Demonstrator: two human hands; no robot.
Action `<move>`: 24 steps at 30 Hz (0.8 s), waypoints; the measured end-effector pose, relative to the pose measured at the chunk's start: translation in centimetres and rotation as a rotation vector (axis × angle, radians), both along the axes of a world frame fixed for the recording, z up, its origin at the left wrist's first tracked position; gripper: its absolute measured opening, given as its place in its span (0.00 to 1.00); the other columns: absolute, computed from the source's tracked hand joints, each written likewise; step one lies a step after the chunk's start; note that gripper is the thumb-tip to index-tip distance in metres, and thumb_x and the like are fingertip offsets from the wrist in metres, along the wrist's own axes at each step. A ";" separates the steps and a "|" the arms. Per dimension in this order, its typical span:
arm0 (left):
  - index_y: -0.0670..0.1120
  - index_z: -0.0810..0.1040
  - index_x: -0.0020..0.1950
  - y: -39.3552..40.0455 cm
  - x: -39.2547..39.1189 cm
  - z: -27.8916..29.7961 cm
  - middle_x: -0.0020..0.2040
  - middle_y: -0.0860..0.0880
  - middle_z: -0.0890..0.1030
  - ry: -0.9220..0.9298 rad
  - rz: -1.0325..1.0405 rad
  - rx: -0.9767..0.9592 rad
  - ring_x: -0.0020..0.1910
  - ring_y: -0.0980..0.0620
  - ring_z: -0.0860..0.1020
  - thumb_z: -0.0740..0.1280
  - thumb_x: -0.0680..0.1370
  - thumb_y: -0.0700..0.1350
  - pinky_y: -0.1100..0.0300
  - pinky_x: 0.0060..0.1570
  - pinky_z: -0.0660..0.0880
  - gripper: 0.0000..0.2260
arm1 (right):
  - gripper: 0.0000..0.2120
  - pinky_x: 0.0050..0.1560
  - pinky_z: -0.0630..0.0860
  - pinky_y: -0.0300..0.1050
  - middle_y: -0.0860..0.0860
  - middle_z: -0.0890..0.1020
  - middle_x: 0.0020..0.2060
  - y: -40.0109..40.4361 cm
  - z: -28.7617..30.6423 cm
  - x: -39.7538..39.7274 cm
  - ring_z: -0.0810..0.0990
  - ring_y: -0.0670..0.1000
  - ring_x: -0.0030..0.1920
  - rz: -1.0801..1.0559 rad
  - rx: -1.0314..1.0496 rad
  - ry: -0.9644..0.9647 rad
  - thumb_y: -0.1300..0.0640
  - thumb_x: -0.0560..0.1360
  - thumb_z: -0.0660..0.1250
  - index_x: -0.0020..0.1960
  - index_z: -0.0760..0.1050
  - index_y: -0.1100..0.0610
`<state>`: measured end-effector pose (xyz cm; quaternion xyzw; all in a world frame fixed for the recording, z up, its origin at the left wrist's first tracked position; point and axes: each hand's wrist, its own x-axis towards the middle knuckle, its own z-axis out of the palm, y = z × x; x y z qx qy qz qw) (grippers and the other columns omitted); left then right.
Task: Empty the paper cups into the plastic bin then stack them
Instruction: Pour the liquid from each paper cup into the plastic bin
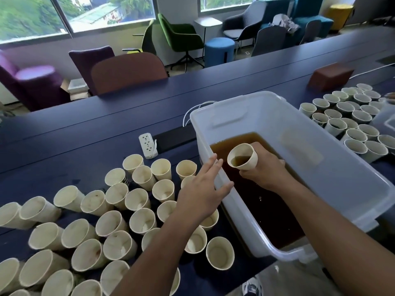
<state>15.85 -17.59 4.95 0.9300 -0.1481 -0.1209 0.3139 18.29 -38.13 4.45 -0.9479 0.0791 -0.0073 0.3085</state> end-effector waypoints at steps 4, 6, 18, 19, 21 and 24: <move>0.64 0.54 0.81 0.0 -0.1 -0.3 0.80 0.70 0.47 0.003 -0.005 0.010 0.69 0.55 0.74 0.60 0.81 0.65 0.49 0.60 0.78 0.29 | 0.24 0.56 0.63 0.54 0.42 0.78 0.48 -0.1 0.0 0.0 0.74 0.49 0.49 -0.020 -0.076 -0.015 0.54 0.68 0.75 0.59 0.68 0.45; 0.64 0.54 0.81 0.0 -0.1 -0.3 0.80 0.70 0.47 0.002 -0.001 0.010 0.68 0.55 0.74 0.60 0.81 0.65 0.49 0.59 0.79 0.29 | 0.24 0.54 0.60 0.52 0.43 0.78 0.48 -0.1 0.0 0.0 0.74 0.50 0.49 -0.026 -0.118 -0.010 0.54 0.68 0.74 0.59 0.67 0.44; 0.64 0.54 0.81 0.0 0.0 -0.8 0.80 0.69 0.47 0.003 0.002 0.004 0.69 0.55 0.73 0.60 0.81 0.65 0.48 0.60 0.79 0.30 | 0.24 0.52 0.55 0.51 0.44 0.74 0.49 -0.1 -0.5 0.1 0.72 0.50 0.49 -0.002 -0.280 -0.084 0.53 0.67 0.75 0.58 0.67 0.43; 0.64 0.54 0.81 0.0 -0.1 -0.8 0.80 0.69 0.47 0.004 0.002 0.004 0.69 0.55 0.73 0.60 0.81 0.65 0.48 0.61 0.79 0.30 | 0.24 0.52 0.55 0.51 0.45 0.74 0.49 0.0 -0.5 0.0 0.72 0.50 0.50 0.001 -0.288 -0.092 0.53 0.68 0.75 0.59 0.68 0.44; 0.64 0.54 0.81 0.0 -0.1 -0.7 0.80 0.68 0.48 0.005 0.002 0.001 0.69 0.55 0.74 0.60 0.81 0.64 0.47 0.61 0.78 0.30 | 0.24 0.53 0.55 0.52 0.45 0.73 0.49 0.1 -0.4 -0.1 0.71 0.50 0.50 0.004 -0.303 -0.103 0.53 0.69 0.74 0.60 0.68 0.45; 0.64 0.54 0.81 0.0 -0.1 -0.6 0.81 0.68 0.48 0.005 0.000 0.006 0.69 0.55 0.74 0.60 0.81 0.65 0.47 0.61 0.79 0.30 | 0.22 0.55 0.56 0.53 0.45 0.73 0.50 0.3 -0.2 -0.3 0.71 0.51 0.53 0.010 -0.327 -0.131 0.54 0.70 0.73 0.61 0.68 0.46</move>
